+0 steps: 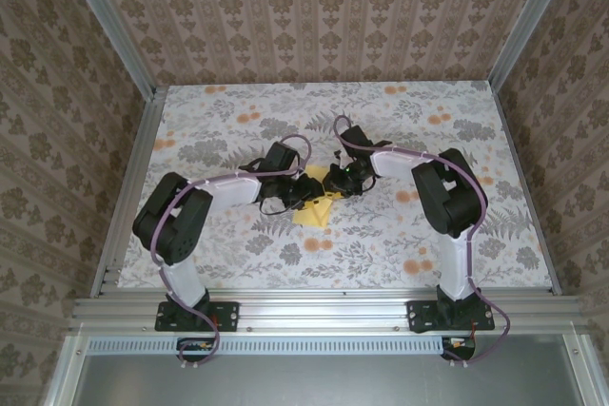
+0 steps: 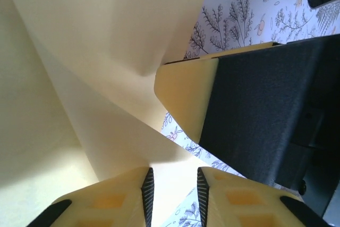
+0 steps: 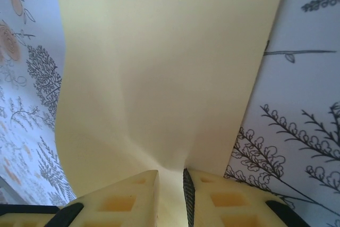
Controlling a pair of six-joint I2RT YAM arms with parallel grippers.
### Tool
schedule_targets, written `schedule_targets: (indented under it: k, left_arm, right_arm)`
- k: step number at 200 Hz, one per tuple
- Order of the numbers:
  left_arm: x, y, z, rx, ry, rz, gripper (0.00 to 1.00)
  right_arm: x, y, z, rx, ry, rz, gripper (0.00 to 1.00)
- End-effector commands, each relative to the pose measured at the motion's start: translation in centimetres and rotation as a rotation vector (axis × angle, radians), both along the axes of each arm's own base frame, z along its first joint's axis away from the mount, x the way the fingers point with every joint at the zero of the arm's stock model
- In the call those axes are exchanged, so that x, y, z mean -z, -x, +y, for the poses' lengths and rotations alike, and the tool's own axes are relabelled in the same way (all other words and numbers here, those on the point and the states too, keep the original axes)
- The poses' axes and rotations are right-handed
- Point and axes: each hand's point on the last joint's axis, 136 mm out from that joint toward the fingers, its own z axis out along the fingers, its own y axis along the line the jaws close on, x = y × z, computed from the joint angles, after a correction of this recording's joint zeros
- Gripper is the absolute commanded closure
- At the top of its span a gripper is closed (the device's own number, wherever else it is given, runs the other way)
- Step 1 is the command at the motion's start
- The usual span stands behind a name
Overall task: Fold a paper plane with a square sheet of paper (pick it up from the middle)
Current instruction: Fold the triangle a second time at the center of the table.
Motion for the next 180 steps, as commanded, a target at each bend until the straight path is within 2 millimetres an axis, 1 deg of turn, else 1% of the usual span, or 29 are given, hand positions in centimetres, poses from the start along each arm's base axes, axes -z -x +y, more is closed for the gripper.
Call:
schedule_targets:
  k: [1, 39, 65, 89, 108, 133, 168, 180]
  left_arm:
    - [-0.2, -0.4, -0.5, -0.005, 0.003, -0.012, 0.73]
    - [0.4, -0.3, 0.0, -0.012, -0.022, -0.007, 0.78]
    - [0.6, -0.3, 0.0, -0.012, -0.028, -0.003, 0.79]
    - [0.9, -0.2, 0.1, -0.014, -0.033, 0.000, 0.80]
    - [0.9, -0.2, 0.1, -0.015, -0.034, 0.000, 0.80]
    - [1.0, -0.2, 0.2, -0.015, -0.037, 0.004, 0.81]
    - [1.0, -0.2, 0.2, -0.015, -0.036, 0.003, 0.81]
    - [1.0, -0.2, 0.1, -0.014, -0.036, 0.003, 0.81]
  right_arm:
    - [-1.8, -0.5, 0.2, 0.018, -0.077, -0.023, 0.78]
    - [-3.7, -0.3, -0.1, 0.004, -0.122, -0.059, 0.77]
    - [-4.7, 0.5, -0.7, -0.008, -0.141, -0.077, 0.66]
    - [-5.1, 1.8, -0.9, -0.041, -0.167, -0.080, 0.65]
    - [-4.9, 3.0, -0.8, -0.069, -0.189, -0.065, 0.65]
    - [-4.1, 4.0, -1.3, -0.076, -0.174, -0.037, 0.63]
    - [-3.7, 4.4, -0.7, -0.108, -0.189, -0.019, 0.63]
    - [-3.6, 4.4, -0.5, -0.118, -0.186, -0.017, 0.64]
